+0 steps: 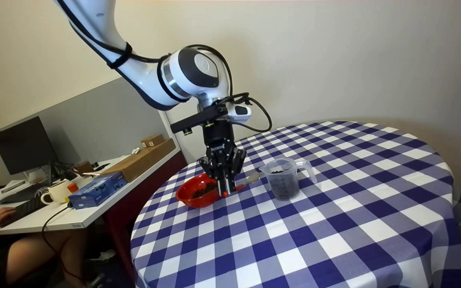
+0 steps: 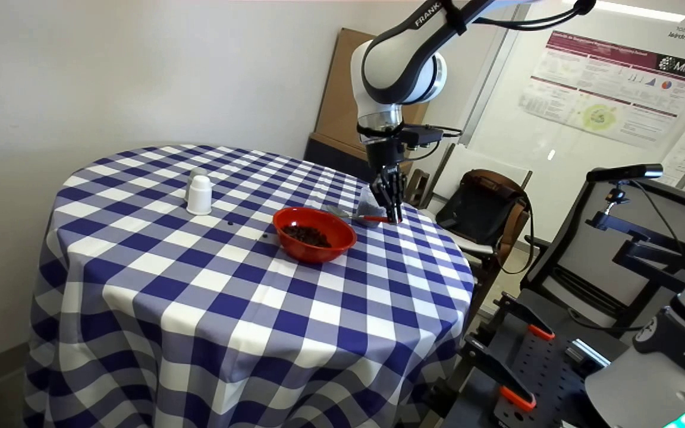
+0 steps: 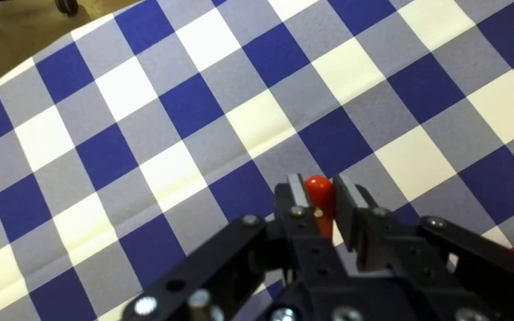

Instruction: Pick up the spoon, scoop up some of the contents in the bowl and put the contents in the cup.

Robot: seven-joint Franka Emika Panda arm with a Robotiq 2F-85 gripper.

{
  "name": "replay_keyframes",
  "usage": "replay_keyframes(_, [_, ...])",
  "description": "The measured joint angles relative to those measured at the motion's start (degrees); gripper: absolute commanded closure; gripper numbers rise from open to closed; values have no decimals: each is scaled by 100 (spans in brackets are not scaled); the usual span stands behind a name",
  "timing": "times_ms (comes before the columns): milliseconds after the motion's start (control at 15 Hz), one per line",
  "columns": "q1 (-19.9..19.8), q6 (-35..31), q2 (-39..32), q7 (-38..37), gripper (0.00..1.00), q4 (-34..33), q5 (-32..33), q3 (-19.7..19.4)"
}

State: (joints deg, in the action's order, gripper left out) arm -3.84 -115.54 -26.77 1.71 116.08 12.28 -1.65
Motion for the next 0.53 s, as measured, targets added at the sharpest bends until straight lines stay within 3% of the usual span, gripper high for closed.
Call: replay_keyframes(533, [3, -463, -553, 37, 93, -149, 0, 10])
